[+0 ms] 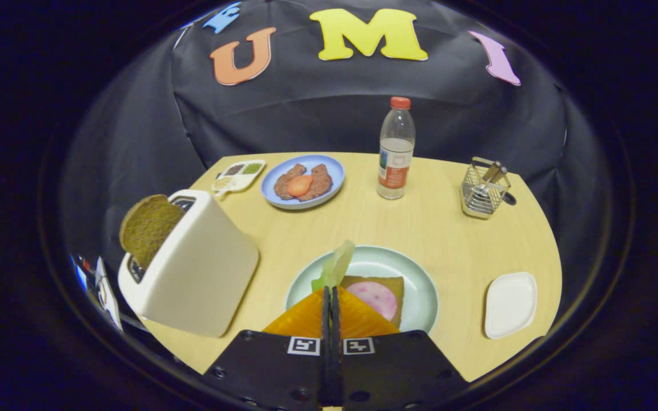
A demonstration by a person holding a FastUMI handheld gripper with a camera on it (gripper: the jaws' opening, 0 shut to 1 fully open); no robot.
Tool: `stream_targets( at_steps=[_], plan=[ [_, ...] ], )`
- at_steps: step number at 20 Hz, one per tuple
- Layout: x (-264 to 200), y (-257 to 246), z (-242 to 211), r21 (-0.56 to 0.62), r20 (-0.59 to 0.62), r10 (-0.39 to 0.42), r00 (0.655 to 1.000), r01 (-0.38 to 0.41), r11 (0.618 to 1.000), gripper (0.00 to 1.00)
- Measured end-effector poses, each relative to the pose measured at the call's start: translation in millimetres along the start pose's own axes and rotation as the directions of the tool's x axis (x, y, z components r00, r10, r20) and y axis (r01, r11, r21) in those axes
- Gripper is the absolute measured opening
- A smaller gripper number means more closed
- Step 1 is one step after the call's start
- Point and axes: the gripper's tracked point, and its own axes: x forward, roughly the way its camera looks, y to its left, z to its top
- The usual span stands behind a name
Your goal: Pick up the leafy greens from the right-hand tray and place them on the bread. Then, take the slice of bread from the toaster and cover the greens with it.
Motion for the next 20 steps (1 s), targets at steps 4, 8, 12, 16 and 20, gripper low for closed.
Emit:
stream_targets(
  at_steps=[4, 8, 12, 16, 20],
  plan=[
    [28.5, -24.7, -6.2, 0.010, -0.039, -0.053, 0.998, 0.054, 0.998, 0.00],
    [41.9, -41.5, -10.7, 0.011, -0.057, -0.099, 0.993, 0.100, 0.995, 0.00],
    [38.9, -50.2, -6.5, 0.012, -0.044, -0.124, 0.991, 0.124, 0.992, 0.14],
    [3.5, -40.4, 6.5, 0.003, 0.023, -0.133, 0.991, 0.133, 0.991, 0.36],
    [-42.4, -1.0, 26.8, -0.007, 0.101, -0.089, 0.991, 0.091, 0.996, 0.57]
  ],
)
